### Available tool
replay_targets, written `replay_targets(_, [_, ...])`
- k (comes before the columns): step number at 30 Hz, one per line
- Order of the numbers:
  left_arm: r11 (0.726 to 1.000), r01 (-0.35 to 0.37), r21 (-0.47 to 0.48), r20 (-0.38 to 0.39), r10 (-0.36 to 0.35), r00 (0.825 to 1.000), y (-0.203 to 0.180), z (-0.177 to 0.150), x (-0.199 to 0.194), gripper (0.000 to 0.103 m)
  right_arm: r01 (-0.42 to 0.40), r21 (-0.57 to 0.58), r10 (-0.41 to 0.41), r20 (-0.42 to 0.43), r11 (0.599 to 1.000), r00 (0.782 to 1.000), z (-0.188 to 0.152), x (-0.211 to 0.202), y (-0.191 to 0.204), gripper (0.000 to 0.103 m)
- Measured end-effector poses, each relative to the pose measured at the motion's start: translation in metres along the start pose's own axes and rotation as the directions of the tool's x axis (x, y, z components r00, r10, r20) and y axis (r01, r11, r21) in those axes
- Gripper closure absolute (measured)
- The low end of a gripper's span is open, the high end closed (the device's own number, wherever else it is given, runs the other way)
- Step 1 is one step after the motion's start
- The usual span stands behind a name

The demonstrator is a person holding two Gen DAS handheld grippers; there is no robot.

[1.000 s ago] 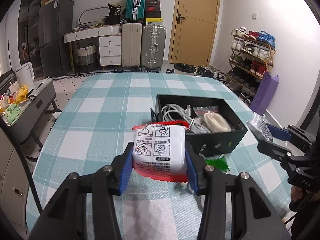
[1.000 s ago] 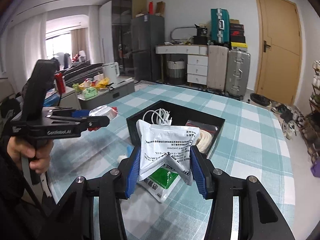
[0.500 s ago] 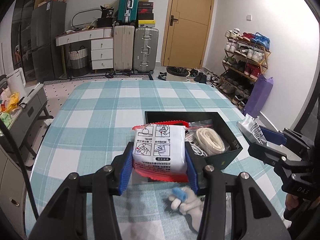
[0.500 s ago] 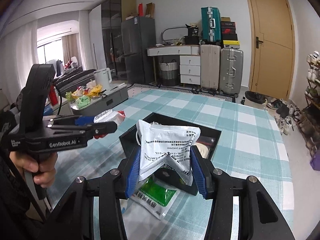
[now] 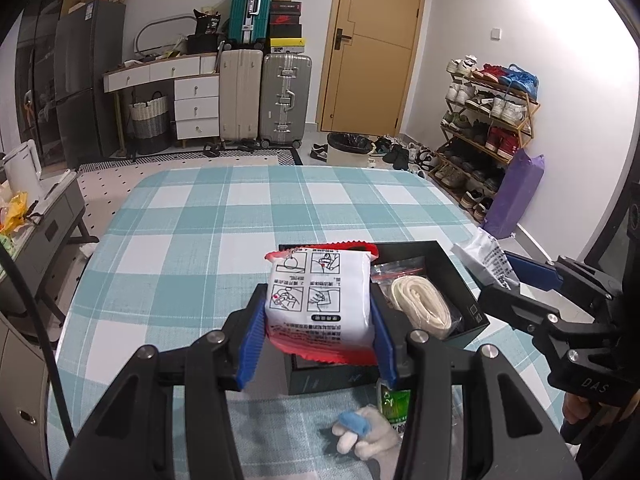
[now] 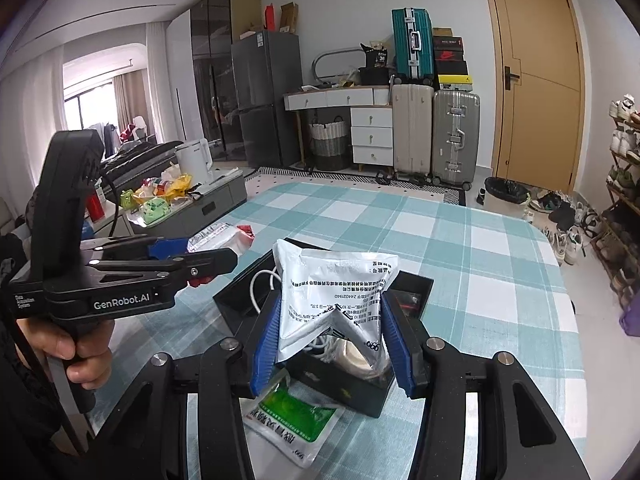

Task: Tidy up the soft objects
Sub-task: 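Carry the packet and pouch over the black box and lower them in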

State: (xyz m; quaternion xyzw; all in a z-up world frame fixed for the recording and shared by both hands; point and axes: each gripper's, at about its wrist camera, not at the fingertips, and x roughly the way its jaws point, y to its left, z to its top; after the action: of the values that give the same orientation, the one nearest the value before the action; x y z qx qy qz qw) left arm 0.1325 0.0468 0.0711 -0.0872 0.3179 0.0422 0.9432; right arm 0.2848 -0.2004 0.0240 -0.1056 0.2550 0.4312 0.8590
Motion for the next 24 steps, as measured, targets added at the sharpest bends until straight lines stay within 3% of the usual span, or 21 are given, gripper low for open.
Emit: replay_targets(24, [0.998, 0.017, 0.067, -0.086, -0.011, 0.996, -0.017, 0.0, 0.059, 0.057, 0.025, -0.038, -0.03, -0.133, 0.999, 0.991, 0.001, 0.07, -0.015, 0.055])
